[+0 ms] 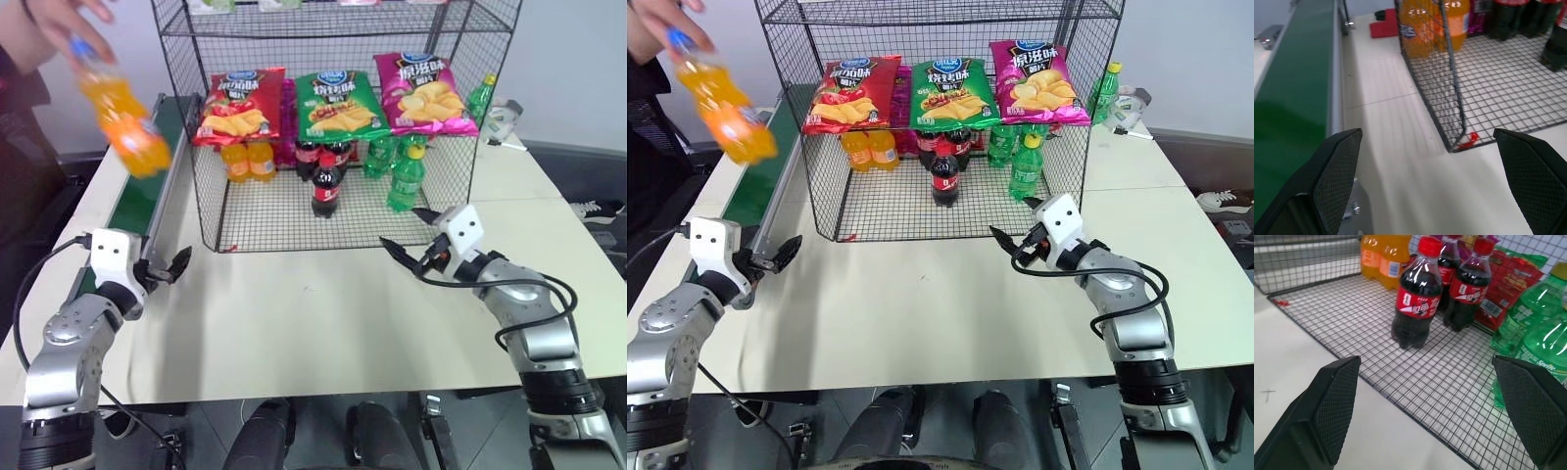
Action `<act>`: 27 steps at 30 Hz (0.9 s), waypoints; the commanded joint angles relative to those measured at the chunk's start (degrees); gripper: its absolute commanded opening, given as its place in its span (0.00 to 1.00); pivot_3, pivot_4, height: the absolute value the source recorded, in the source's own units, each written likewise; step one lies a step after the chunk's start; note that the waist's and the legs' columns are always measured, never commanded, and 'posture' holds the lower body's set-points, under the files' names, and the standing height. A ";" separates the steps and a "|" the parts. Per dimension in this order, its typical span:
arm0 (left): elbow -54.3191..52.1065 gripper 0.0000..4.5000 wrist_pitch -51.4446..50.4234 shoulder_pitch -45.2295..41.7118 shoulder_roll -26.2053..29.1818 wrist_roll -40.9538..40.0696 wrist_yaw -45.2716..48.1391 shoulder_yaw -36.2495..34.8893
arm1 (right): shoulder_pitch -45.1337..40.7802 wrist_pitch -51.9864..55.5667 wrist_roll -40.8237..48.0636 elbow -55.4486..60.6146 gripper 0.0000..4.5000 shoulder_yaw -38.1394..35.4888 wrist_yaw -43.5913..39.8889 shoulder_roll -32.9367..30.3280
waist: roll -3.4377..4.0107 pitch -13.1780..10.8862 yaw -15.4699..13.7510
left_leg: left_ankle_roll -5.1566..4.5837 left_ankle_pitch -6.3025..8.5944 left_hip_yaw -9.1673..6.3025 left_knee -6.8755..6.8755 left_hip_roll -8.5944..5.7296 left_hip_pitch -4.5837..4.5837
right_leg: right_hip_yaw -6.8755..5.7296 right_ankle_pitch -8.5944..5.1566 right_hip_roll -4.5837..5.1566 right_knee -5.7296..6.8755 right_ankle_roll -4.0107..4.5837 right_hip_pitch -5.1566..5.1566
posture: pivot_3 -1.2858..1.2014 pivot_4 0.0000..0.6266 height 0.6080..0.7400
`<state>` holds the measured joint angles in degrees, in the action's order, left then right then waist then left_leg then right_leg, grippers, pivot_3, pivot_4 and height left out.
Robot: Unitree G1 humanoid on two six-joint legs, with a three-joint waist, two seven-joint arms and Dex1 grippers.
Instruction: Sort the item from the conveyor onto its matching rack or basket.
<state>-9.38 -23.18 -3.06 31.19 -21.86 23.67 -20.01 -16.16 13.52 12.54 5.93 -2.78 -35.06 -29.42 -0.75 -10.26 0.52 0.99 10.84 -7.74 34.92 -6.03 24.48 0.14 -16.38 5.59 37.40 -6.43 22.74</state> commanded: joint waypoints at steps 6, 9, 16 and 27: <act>2.07 1.00 2.56 -2.23 -0.98 0.88 -6.36 -7.34 | -2.32 -2.84 -1.92 1.34 1.00 1.52 2.59 3.22 | 0.00 0.00 0.05 | 0.00 0.00 0.00 -0.03 0.00 0.00 | -0.01 0.07 -0.01 0.00 -0.12 0.02 | 0.52 0.24 1.00; 3.44 1.00 3.18 -3.98 -1.86 1.60 -10.20 -8.84 | -3.44 -1.81 -1.86 1.07 1.00 3.37 1.76 4.51 | 0.00 0.00 0.00 | 0.01 0.00 0.00 0.00 0.00 -0.01 | -0.01 0.07 -0.01 0.00 -0.13 0.02 | 0.52 0.24 1.00; 7.30 1.00 5.40 -5.65 -1.74 3.52 -11.98 -8.08 | -4.60 -0.77 -1.48 2.20 1.00 6.09 1.17 7.42 | -0.01 0.01 0.06 | 0.01 -0.01 -0.01 0.00 -0.01 -0.02 | -0.03 0.08 -0.02 0.01 -0.14 0.05 | 0.52 0.24 1.00; 10.87 1.00 8.01 -8.62 -2.99 4.80 -12.44 -6.10 | -6.26 -2.14 -5.39 -0.03 1.00 3.71 9.61 9.70 | -0.01 0.01 0.12 | 0.03 -0.02 -0.02 0.01 -0.02 -0.02 | -0.05 0.09 -0.03 0.06 -0.15 0.21 | 0.52 0.24 1.00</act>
<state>2.02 -16.82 -10.79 27.86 -17.41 11.43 -25.48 -21.10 12.42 7.46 5.35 2.30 -26.53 -20.03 -0.76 -10.25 0.64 1.03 10.82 -7.76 34.92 -6.05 24.46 0.09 -16.28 5.56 37.46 -6.58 22.95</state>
